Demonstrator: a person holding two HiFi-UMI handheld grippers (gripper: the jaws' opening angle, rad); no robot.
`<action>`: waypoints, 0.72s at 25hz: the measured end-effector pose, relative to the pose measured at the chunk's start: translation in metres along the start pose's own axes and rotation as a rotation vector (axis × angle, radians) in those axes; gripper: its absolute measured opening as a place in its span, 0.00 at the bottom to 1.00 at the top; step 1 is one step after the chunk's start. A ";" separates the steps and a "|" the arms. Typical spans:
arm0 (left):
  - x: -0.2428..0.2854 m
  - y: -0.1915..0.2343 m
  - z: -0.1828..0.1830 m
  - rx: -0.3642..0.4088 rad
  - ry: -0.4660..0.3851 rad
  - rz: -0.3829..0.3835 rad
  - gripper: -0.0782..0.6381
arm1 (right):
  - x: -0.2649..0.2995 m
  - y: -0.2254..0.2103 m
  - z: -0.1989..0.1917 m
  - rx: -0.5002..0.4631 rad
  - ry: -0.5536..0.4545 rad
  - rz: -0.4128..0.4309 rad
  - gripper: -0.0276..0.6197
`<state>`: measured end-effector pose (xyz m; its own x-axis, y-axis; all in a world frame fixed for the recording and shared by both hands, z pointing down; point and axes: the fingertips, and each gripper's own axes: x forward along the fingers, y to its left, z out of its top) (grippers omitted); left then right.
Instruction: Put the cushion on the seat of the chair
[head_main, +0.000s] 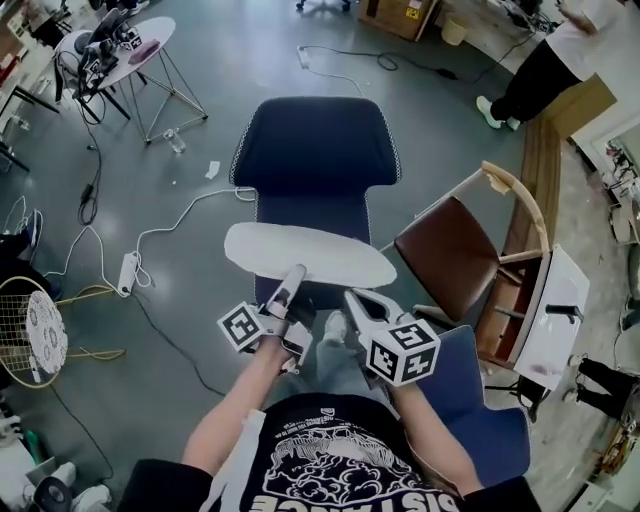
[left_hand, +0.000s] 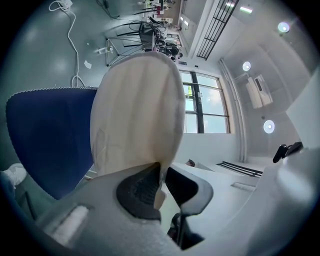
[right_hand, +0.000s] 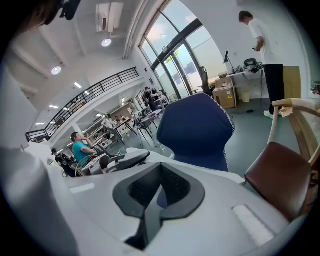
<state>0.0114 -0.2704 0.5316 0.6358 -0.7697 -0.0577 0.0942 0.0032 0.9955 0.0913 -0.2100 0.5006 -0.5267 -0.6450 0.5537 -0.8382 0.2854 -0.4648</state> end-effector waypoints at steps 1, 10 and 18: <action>0.006 0.003 0.002 -0.001 -0.005 -0.004 0.16 | 0.003 -0.007 0.002 0.002 0.008 0.006 0.04; 0.052 0.030 0.014 0.012 -0.041 -0.023 0.16 | 0.024 -0.051 0.013 -0.001 0.076 0.056 0.04; 0.079 0.044 0.017 0.006 -0.067 -0.087 0.16 | 0.025 -0.081 0.004 -0.001 0.136 0.080 0.04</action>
<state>0.0530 -0.3417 0.5720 0.5727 -0.8078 -0.1392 0.1423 -0.0692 0.9874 0.1472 -0.2523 0.5491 -0.6061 -0.5179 0.6037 -0.7929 0.3329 -0.5104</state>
